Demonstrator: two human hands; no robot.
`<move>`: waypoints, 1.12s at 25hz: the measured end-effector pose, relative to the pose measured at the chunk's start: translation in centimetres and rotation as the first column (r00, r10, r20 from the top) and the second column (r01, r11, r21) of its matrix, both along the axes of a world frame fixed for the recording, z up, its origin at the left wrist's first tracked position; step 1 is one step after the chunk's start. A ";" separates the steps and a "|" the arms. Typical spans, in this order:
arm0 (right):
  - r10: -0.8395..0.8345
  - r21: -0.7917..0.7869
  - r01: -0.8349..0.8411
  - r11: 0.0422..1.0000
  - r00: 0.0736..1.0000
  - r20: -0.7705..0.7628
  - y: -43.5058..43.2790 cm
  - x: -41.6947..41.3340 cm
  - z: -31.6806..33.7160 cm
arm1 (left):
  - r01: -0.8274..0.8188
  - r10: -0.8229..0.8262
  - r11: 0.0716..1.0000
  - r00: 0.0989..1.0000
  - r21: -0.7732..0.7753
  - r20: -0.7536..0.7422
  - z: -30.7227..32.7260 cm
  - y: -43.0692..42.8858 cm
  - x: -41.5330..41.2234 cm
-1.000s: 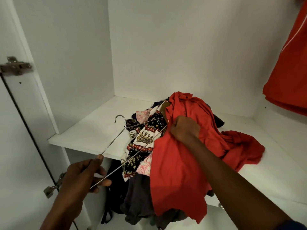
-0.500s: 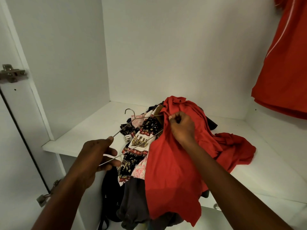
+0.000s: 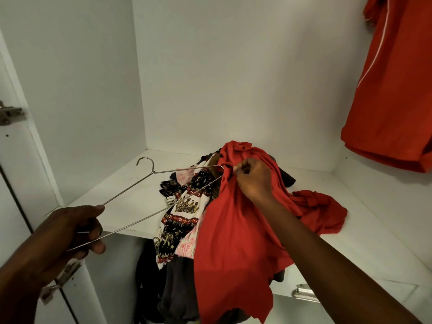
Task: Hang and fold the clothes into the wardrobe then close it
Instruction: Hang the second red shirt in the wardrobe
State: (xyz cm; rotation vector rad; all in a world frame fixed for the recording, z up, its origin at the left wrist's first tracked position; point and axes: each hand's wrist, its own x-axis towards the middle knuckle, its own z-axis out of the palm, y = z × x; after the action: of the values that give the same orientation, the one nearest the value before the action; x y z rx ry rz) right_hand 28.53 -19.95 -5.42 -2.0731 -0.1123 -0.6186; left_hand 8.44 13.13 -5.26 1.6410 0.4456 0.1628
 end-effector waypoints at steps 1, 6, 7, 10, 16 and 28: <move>-0.002 -0.005 0.002 1.000 1.000 0.001 0.1 -0.1 -0.1 | 0.008 -0.008 1.000 1.000 0.001 -0.008 0.0 0.2 -0.4; -0.012 -0.036 0.013 0.999 1.000 0.006 0.5 -0.8 0.2 | 0.018 -0.018 1.000 1.000 0.017 0.008 0.3 0.1 -1.6; -0.013 -0.040 0.013 0.999 1.000 0.006 0.6 -0.8 0.3 | 0.020 -0.020 1.000 1.000 0.014 0.012 0.4 -0.3 -1.6; -0.004 -0.069 0.005 0.998 1.000 0.011 0.9 -1.4 0.6 | 0.035 -0.035 0.998 0.999 -0.042 0.010 0.6 -1.7 -1.1; 0.077 -0.056 -0.079 0.995 0.997 -0.020 1.8 -2.5 0.6 | 0.044 -0.027 0.970 0.997 -0.238 0.072 0.0 -8.2 2.2; 0.084 -0.543 -0.082 0.836 0.996 -0.021 -1.1 -4.2 2.0 | 0.335 -0.162 0.694 0.935 -0.637 0.315 0.4 -18.0 12.9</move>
State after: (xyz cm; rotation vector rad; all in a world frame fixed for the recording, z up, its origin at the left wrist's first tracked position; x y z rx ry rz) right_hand 24.37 -21.09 -3.43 -2.6000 -0.4224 -0.5804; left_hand 21.34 -4.86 -4.91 0.9084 0.0613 -0.0218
